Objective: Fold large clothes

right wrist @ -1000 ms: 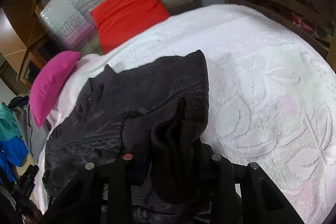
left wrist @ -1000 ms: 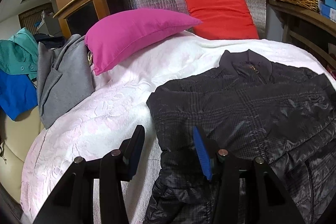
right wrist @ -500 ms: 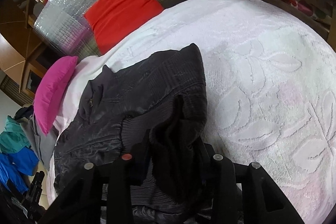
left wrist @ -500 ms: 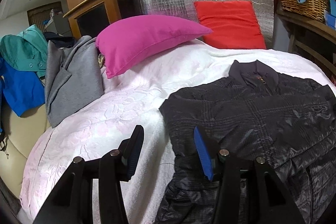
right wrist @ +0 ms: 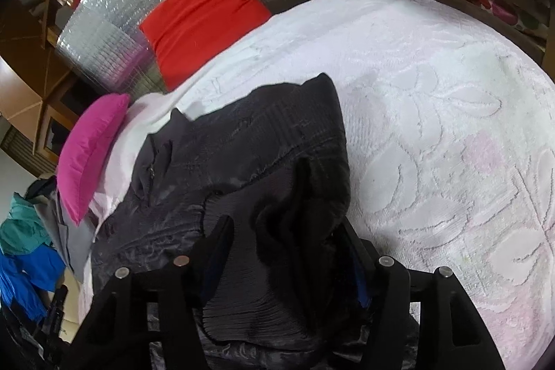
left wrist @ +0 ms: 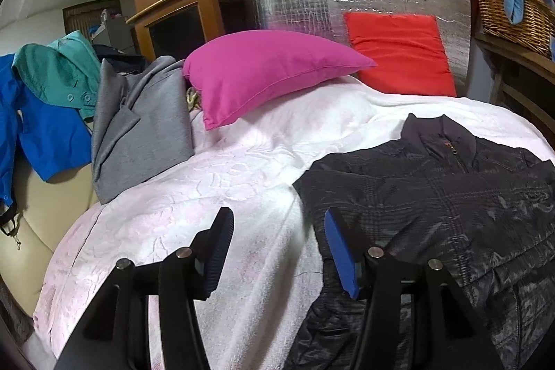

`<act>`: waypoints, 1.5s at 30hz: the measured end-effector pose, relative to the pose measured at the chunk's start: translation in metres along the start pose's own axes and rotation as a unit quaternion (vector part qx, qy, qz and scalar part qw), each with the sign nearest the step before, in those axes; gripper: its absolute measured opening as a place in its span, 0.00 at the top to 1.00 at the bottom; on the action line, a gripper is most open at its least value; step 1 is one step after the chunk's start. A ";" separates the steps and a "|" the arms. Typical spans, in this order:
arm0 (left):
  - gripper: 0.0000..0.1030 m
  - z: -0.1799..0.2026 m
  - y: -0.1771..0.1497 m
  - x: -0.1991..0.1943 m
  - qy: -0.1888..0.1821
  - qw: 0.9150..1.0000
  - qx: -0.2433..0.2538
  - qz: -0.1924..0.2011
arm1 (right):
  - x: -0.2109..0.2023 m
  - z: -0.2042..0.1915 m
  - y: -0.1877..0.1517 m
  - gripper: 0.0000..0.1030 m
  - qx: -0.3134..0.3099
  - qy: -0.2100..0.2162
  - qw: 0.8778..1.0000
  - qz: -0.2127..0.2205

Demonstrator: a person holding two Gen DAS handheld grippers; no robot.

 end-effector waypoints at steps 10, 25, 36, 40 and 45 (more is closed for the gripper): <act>0.46 -0.002 0.002 0.001 0.003 1.000 -0.003 0.000 | -0.001 -0.008 -0.005 0.47 -0.031 -0.010 0.999 0.014; 0.45 -0.003 0.002 0.008 0.008 1.000 -0.008 -0.005 | -0.012 -0.007 -0.001 0.43 -0.023 0.003 0.999 0.025; 0.43 0.002 0.001 0.014 0.011 1.000 -0.002 -0.011 | 0.005 0.008 -0.002 0.35 -0.006 -0.002 1.000 -0.008; 0.43 0.001 0.001 0.014 0.012 1.000 -0.002 -0.010 | 0.000 -0.004 -0.005 0.35 -0.025 0.015 1.000 0.007; 0.42 0.000 0.002 0.012 0.012 1.000 -0.005 -0.008 | -0.014 -0.022 -0.008 0.35 -0.073 0.015 0.996 0.043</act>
Point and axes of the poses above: each gripper's, at about its wrist camera, not at the fingertips, and x roughly the way its jaws point, z to its right, y to its top, the point moved 2 cm from there along x, roughly the way its jaws point, and after that the axes turned 2 degrees about -x, right-handed, at the moved point
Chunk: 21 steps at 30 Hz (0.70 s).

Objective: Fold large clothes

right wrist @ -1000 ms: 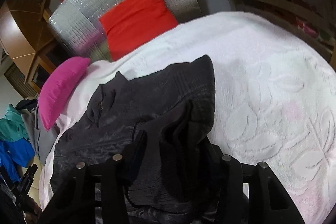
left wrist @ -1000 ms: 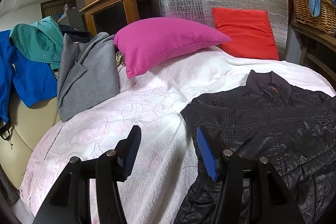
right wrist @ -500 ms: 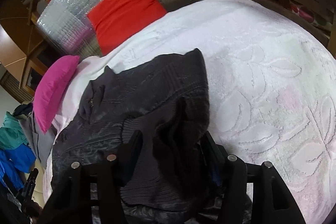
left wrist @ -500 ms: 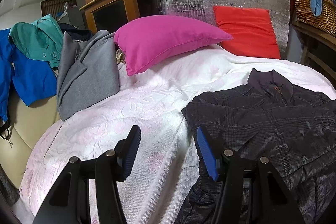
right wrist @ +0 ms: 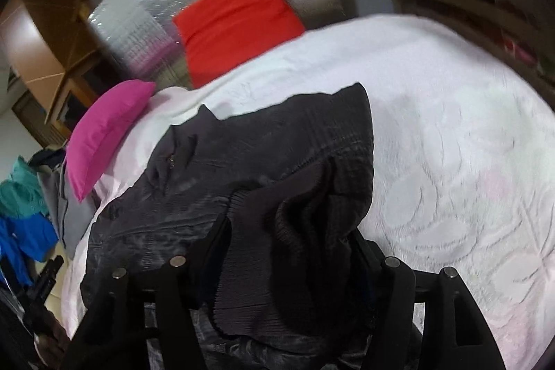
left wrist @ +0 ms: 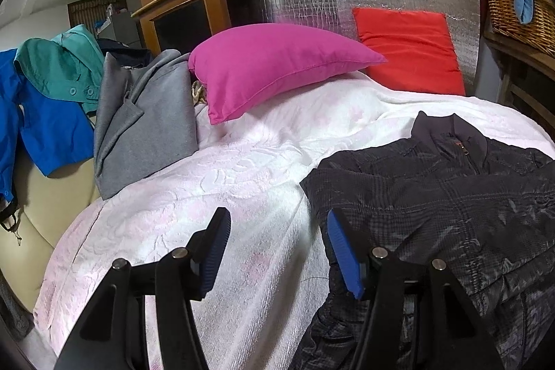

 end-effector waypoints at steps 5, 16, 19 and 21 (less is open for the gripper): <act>0.42 -0.001 0.000 -0.002 0.000 1.000 0.002 0.004 | 0.008 0.010 -0.001 0.35 0.016 -0.011 1.000 -0.018; 0.42 0.000 0.000 0.001 -0.003 1.000 0.002 0.001 | 0.014 0.018 -0.001 0.35 0.031 -0.018 0.999 -0.030; 0.36 0.003 -0.002 0.007 -0.010 1.000 0.007 -0.010 | 0.020 0.016 -0.003 0.34 0.020 -0.022 0.999 -0.039; 0.21 0.007 -0.004 0.016 -0.037 0.999 0.011 -0.036 | 0.020 0.014 -0.004 0.34 0.014 -0.019 0.999 -0.038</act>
Point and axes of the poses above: each gripper's, at about its wrist camera, not at the fingertips, and x roughly the way its jaws point, z to its right, y to its top, the point moved 2 cm from there along x, roughly the way its jaws point, and after that the axes turned 2 degrees about -x, right-handed, at the moved point
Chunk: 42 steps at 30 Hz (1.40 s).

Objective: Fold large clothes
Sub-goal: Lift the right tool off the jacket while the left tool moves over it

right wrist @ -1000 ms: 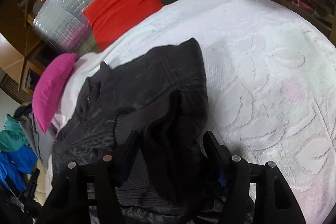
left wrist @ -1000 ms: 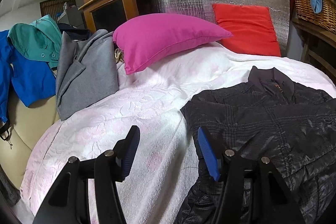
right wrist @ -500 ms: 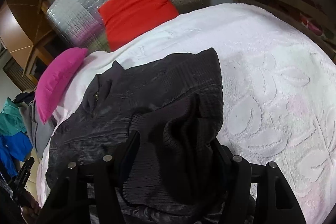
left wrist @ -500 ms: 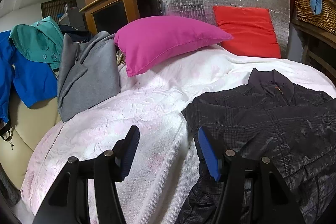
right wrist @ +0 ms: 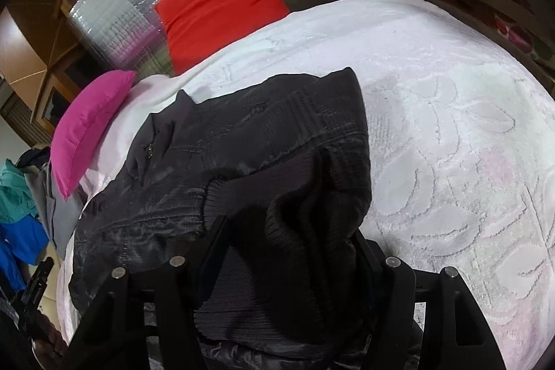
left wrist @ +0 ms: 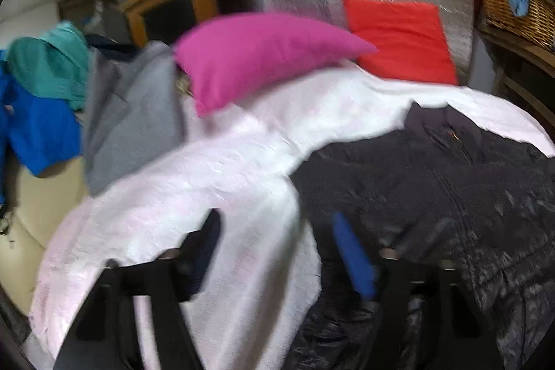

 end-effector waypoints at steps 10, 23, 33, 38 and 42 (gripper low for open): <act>0.23 0.000 -0.022 0.075 -0.226 0.949 -0.116 -0.185 | 0.001 0.010 -0.002 0.42 -0.011 0.007 1.000 -0.002; 0.81 0.016 0.009 0.070 -0.242 0.959 -0.098 -0.115 | -0.008 -0.020 0.020 0.73 -0.065 -0.030 0.995 0.068; 0.68 0.032 0.015 0.102 -0.195 0.971 -0.058 -0.127 | 0.028 -0.008 0.029 0.59 -0.048 -0.064 0.996 0.041; 0.52 0.014 0.010 0.086 -0.170 0.972 -0.078 -0.146 | 0.004 -0.001 0.025 0.34 -0.003 -0.019 1.000 0.019; 0.46 0.001 -0.001 0.054 -0.156 0.976 -0.071 -0.137 | -0.032 -0.001 0.010 0.34 -0.005 -0.012 0.999 0.040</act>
Point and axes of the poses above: each gripper's, at about its wrist camera, not at the fingertips, and x roughly the way its jaws point, z to its right, y to its top, the point moved 2 cm from there along x, roughly the way its jaws point, and after that the axes turned 2 degrees about -x, right-handed, at the moved point
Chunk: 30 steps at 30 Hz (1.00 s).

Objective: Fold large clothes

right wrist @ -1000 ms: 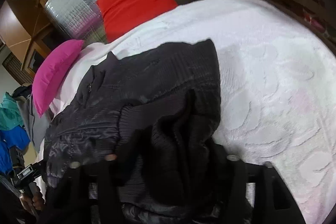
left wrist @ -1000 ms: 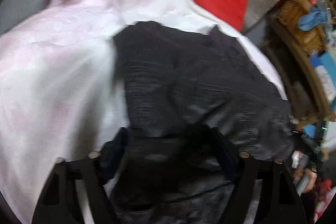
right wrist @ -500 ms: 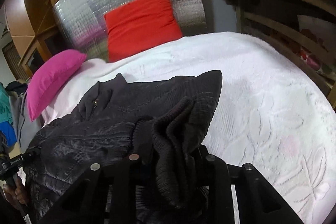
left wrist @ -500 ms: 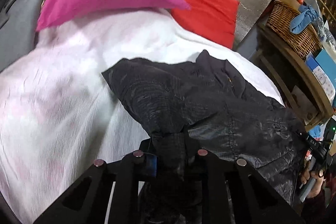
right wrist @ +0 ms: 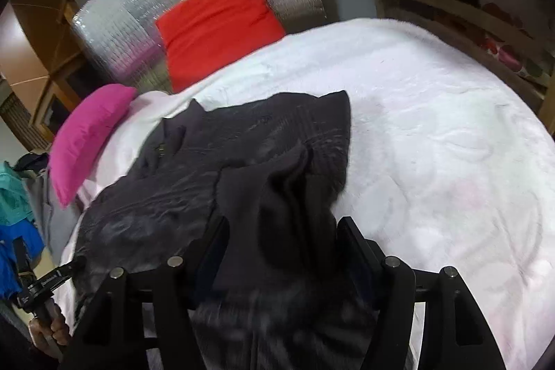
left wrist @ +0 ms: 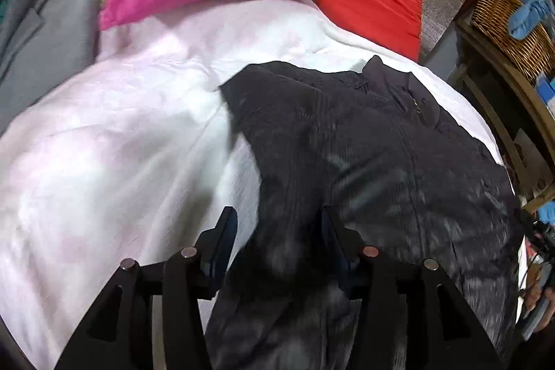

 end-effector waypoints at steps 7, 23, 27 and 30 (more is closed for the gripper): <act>0.38 -0.029 -0.054 -0.072 0.033 0.999 0.008 0.035 | -0.090 0.029 -0.044 0.30 0.026 0.032 0.998 0.049; 0.37 -0.039 -0.198 -0.141 -0.023 0.999 -0.046 -0.009 | -0.145 0.078 -0.187 0.30 0.078 0.063 0.993 -0.058; 0.37 -0.038 -0.218 -0.143 -0.017 0.999 -0.040 -0.022 | -0.128 0.079 -0.207 0.30 0.094 0.073 0.987 -0.104; 0.41 -0.036 -0.224 -0.145 -0.031 0.999 -0.028 -0.026 | -0.120 0.068 -0.222 0.29 0.081 0.071 0.987 -0.122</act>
Point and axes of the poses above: each gripper's, at about its wrist camera, not at the fingertips, and x roughly the way its jaws point, z to its right, y to its top, the point moved 2 cm from there along x, roughly the way its jaws point, and after that the axes turned 2 degrees about -x, right-handed, at the moved point
